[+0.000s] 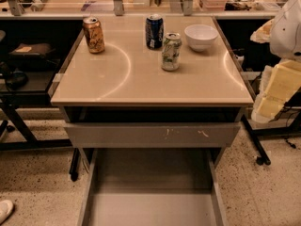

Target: Place 7up can into middle drawer

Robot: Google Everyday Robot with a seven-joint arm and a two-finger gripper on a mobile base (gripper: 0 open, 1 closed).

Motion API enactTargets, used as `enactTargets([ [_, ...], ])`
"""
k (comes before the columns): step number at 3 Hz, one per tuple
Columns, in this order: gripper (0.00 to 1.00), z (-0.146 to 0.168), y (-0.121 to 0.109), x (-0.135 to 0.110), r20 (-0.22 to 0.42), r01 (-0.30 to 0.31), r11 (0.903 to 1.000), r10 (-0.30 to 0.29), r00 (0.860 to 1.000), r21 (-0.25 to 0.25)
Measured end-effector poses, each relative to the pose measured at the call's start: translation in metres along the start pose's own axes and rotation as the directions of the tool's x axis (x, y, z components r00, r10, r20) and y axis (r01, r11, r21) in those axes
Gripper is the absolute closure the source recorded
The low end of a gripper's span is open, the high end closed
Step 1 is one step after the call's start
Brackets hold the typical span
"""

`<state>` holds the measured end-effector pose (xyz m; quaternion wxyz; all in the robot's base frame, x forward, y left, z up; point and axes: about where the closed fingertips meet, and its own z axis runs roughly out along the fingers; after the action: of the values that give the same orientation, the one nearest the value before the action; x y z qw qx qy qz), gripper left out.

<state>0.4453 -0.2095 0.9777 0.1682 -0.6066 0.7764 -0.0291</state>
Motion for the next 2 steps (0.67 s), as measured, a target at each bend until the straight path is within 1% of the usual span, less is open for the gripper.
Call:
enactTargets([
  [1,0.0,0.022,-0.017,-0.013,0.097,0.003,1.0,-0.003,0.995,0.003],
  [2,0.0,0.054,-0.033,-0.033,0.251,0.014,0.9997,-0.019,0.968,0.022],
])
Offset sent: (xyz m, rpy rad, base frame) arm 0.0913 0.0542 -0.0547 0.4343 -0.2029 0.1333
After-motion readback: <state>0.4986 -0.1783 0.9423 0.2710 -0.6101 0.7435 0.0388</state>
